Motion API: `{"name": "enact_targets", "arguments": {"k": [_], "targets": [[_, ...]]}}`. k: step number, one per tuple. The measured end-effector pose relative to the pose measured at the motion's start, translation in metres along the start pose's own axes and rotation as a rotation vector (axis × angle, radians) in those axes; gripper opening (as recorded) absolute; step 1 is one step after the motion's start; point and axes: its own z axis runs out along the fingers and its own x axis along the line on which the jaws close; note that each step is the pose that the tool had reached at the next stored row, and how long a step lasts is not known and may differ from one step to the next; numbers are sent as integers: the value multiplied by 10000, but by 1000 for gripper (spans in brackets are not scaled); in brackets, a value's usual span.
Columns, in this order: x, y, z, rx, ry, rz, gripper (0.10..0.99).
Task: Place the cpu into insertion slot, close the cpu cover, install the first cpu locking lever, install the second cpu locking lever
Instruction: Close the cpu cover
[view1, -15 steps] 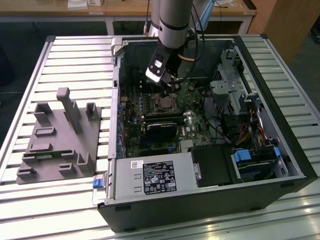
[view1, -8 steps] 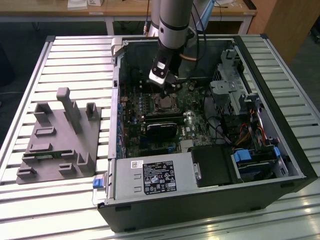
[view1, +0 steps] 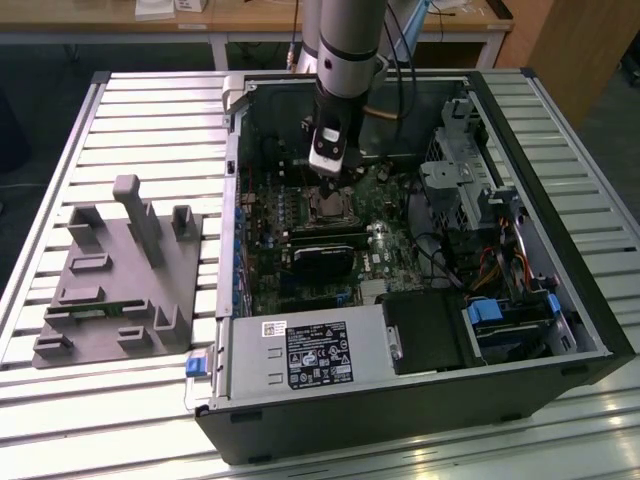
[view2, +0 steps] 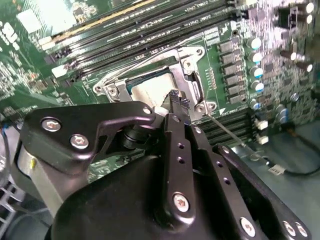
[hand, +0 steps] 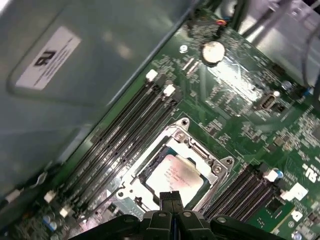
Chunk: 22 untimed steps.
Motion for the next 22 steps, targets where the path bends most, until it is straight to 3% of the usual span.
{"name": "enact_targets", "arguments": {"k": [22], "targets": [[-2, 0, 21, 273, 16, -3979, 106]]}}
